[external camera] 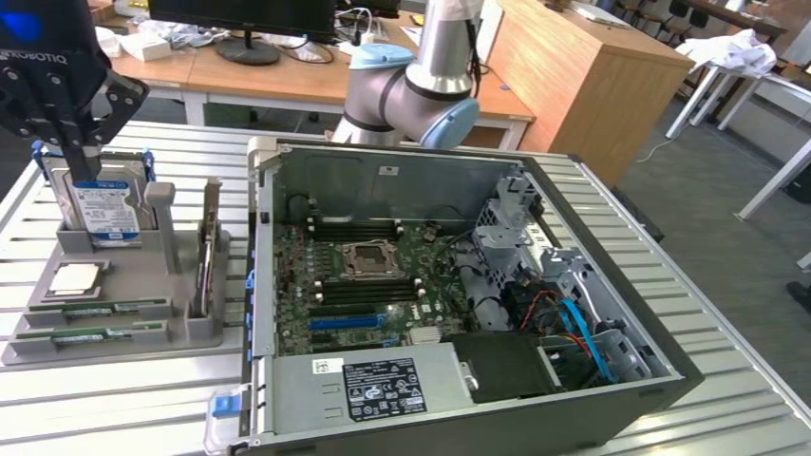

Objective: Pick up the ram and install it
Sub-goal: 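Reach for the ram, then pick up the ram and move it above insertion slot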

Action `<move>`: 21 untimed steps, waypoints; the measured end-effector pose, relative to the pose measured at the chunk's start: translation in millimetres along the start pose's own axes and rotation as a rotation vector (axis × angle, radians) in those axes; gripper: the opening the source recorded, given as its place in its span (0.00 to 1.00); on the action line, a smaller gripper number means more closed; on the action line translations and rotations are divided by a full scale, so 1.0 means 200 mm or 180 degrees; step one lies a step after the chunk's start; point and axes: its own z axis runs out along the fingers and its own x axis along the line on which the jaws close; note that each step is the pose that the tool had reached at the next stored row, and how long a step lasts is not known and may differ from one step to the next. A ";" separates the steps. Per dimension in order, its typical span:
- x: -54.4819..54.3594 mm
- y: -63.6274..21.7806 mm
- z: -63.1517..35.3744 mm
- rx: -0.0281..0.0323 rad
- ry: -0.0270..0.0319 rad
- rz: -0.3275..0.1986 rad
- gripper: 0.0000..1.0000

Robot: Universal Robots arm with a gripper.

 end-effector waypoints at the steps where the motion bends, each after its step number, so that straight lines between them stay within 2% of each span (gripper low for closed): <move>1: 0.00 -0.007 0.000 0.0000 0.0000 0.0000 0.10; 11: 0.00 -0.060 -0.003 0.0000 0.0000 0.0000 0.10; 21: 0.00 -0.061 -0.002 0.0000 0.0000 0.0000 0.10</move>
